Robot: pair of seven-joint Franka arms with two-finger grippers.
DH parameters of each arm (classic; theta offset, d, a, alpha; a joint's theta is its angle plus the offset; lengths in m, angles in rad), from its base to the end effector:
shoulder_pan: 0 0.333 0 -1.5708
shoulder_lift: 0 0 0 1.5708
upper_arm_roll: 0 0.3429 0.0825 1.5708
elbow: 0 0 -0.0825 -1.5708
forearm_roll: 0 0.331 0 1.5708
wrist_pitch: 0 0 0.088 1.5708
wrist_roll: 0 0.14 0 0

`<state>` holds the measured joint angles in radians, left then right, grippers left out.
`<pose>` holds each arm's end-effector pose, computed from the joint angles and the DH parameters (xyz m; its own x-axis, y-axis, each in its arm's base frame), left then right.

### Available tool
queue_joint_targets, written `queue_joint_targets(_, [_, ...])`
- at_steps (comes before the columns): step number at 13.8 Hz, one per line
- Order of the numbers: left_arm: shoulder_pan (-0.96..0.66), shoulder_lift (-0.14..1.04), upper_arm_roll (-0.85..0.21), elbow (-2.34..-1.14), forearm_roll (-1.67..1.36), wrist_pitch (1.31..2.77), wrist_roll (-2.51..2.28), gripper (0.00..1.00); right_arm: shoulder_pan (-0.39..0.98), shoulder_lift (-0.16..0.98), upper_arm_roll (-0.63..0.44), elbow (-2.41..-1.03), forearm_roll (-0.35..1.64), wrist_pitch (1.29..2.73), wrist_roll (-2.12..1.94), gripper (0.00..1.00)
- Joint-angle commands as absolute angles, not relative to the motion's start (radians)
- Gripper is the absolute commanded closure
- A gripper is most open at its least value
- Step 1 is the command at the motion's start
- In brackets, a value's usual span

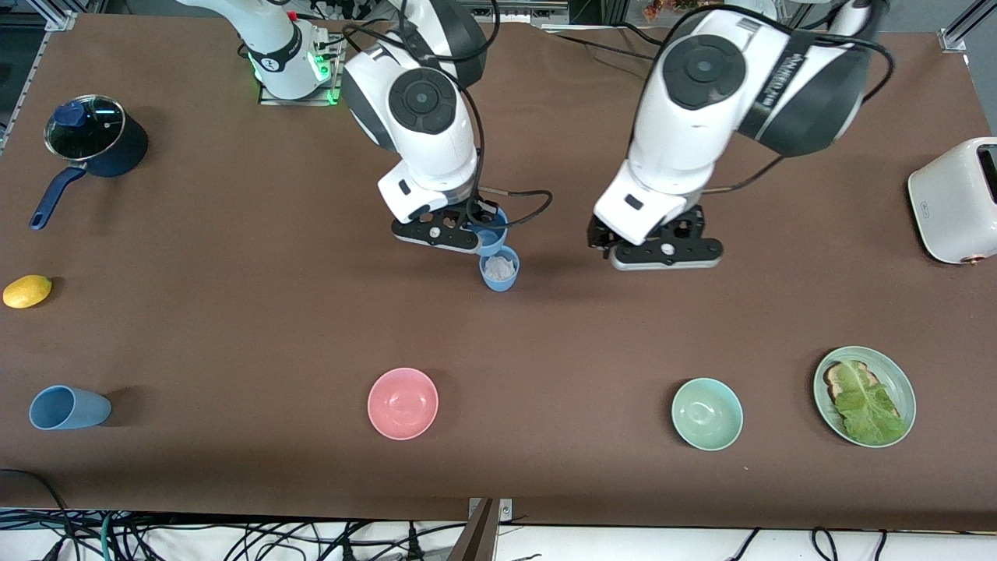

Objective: Stack blue cups with both arms

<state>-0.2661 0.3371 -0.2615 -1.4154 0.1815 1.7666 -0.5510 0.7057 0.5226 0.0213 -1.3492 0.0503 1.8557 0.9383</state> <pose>0.5586 -0.2718 0.5179 0.9976 0.0032 0.0696 0.0078 -0.9978 -0.0665 0.4981 0.4466 0.4285 0.9725 -0.2256 -0.0570 -0.2271 -0.9736 -0.0214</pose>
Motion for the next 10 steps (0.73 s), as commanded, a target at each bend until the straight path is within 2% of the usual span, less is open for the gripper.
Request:
queue_joint_targets(1, [-0.19, 0.304, -0.262, -1.419, 0.155, 1.741, -0.384, 0.0, 0.727, 0.549, 0.008, -1.333, 0.044, 1.896, 0.985, 1.0])
queue_joint_targets(10, [-0.107, 0.23, -0.069, -1.433, 0.153, 1.718, -0.06, 0.0, 0.736, 0.604, 0.008, -1.333, -0.002, 1.947, 1.005, 1.0])
